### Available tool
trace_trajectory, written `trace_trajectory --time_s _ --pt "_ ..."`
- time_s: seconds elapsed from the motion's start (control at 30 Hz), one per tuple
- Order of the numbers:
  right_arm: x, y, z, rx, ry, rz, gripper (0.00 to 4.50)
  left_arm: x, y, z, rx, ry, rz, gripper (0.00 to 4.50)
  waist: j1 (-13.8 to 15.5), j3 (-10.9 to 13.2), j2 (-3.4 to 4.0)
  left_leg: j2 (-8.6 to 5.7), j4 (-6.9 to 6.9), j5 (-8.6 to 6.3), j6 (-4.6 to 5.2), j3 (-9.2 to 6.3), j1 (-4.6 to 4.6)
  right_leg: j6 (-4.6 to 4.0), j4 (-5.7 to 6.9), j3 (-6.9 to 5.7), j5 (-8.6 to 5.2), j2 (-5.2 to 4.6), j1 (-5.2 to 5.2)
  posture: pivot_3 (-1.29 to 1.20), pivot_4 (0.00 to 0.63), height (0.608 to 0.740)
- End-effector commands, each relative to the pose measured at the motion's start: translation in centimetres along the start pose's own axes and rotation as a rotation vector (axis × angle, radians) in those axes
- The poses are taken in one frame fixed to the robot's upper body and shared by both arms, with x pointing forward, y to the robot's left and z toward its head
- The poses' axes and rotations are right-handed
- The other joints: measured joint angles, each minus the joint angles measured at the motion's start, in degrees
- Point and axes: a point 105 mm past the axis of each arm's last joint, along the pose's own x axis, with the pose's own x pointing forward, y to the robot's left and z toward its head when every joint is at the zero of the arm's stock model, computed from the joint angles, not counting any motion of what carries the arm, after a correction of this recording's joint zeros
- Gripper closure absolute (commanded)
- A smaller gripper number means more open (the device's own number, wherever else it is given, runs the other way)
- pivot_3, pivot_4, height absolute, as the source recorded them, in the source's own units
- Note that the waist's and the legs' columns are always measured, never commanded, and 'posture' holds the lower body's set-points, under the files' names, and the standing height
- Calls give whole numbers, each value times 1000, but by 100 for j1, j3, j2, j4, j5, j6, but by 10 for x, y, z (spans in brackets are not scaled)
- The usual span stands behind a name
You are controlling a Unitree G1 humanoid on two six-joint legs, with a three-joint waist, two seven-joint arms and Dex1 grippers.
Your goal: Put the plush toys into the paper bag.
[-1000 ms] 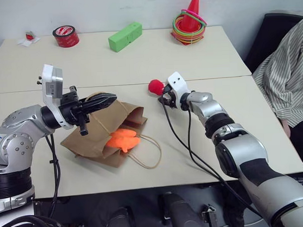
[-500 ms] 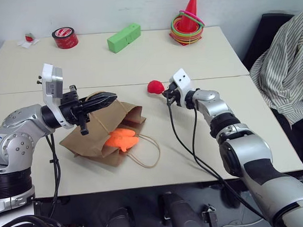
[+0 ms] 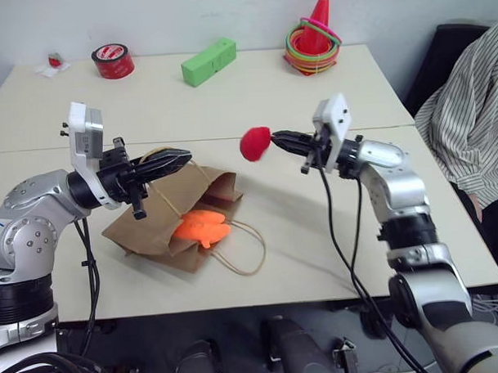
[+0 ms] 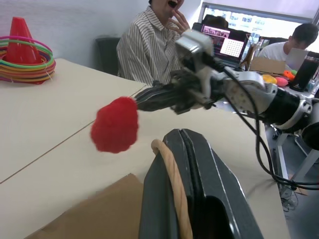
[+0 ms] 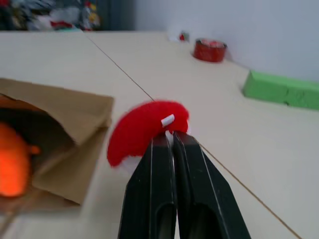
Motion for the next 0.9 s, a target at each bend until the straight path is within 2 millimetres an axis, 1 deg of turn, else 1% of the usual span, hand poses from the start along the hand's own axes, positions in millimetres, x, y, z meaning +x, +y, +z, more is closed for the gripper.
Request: trace_trajectory --time_s 0.03,0.1,0.17,0.23,0.4,0.47,0.57,0.6,0.7,0.8,0.9 --pt "-8 40 26 -14 -59 168 4462 3 -2 12 34 -32 -23 4500 23 0 0 0 -1 1 0 -1 1 0 2 0 0 0 0 0 150 740" --pt "-9 61 21 21 -39 241 4462 5 -1 14 23 -41 -34 4500 53 0 0 -1 0 2 -1 -2 4 -1 3 1 0 2 2 0 150 740" --pt "-1 78 5 72 -29 246 4462 8 -3 14 6 -35 -63 4500 62 -1 -2 -1 0 2 -1 1 9 -1 4 2 0 2 5 0 150 740" --pt "7 87 -4 80 -31 242 4462 10 -5 13 -4 -23 -87 4500 66 -2 -3 -2 0 2 -1 0 12 -1 3 2 0 4 8 0 150 740" --pt "33 90 -25 44 -31 174 4462 12 -10 17 -25 -3 -143 4500 78 -2 -5 -5 2 2 0 1 10 -1 4 3 0 1 7 0 150 740" --pt "46 88 -33 48 -33 133 4462 11 -14 16 -37 17 -167 4500 77 -2 -5 -7 2 2 0 1 9 -1 3 3 0 0 7 0 150 740" --pt "59 86 -39 45 -39 104 4462 12 -15 17 -41 26 -178 4500 74 -2 -5 -7 2 2 0 1 9 -2 3 3 -1 1 6 0 150 740" --pt "64 82 -42 42 -33 76 4462 12 -16 18 -41 22 -182 4500 75 -2 -5 -6 2 2 0 0 9 -2 3 2 -1 2 6 0 150 740" --pt "86 77 -52 53 11 15 4462 12 -19 19 -51 29 -209 4500 51 -2 -5 -6 4 2 0 1 9 -2 4 4 -1 1 6 0 150 740" --pt "108 90 -59 69 30 26 4462 10 -16 21 -52 39 -213 4500 44 -2 -6 -4 4 2 -2 0 9 -5 8 2 -2 4 5 0 150 740" --pt "123 102 -64 85 45 28 4462 11 -13 25 -49 24 -216 4500 45 -2 -6 -2 2 2 -4 -1 9 -8 8 2 -4 6 4 0 150 740"
